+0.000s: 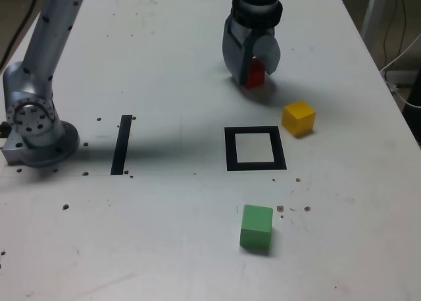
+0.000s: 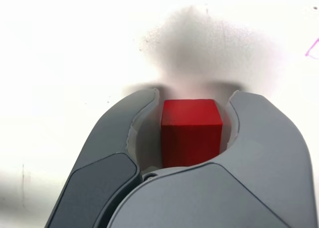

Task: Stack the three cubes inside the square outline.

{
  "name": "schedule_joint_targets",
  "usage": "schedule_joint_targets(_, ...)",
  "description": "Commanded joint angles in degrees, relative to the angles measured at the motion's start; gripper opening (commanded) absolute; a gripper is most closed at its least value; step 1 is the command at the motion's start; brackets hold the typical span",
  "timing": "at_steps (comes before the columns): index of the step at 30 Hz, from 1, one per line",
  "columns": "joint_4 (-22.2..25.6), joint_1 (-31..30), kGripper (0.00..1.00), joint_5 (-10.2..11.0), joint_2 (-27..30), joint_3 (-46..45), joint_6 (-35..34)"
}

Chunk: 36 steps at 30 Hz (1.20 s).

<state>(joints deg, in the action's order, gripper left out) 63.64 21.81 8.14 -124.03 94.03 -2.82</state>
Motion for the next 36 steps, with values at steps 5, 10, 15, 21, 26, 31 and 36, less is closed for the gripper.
schedule_joint_targets(5, 1.51, -2.12, 0.19, 1.08, 2.59, -0.46, 0.51)
schedule_joint_targets(10, 4.86, -6.44, 0.19, 2.93, 6.61, -0.77, 1.01)
schedule_joint_targets(15, 8.40, -13.04, 0.19, 3.70, 11.02, -1.32, 0.10)
schedule_joint_targets(21, 9.67, -20.11, 0.19, 2.15, 12.40, -2.40, -1.33)
schedule_joint_targets(26, 6.93, -22.35, 0.19, -0.20, 12.36, -5.49, -1.97)
schedule_joint_targets(31, 4.67, -22.96, 0.19, -0.95, 11.95, -7.62, -2.01)
schedule_joint_targets(36, 2.29, -23.20, 0.19, -1.68, 10.65, -9.92, -1.98)
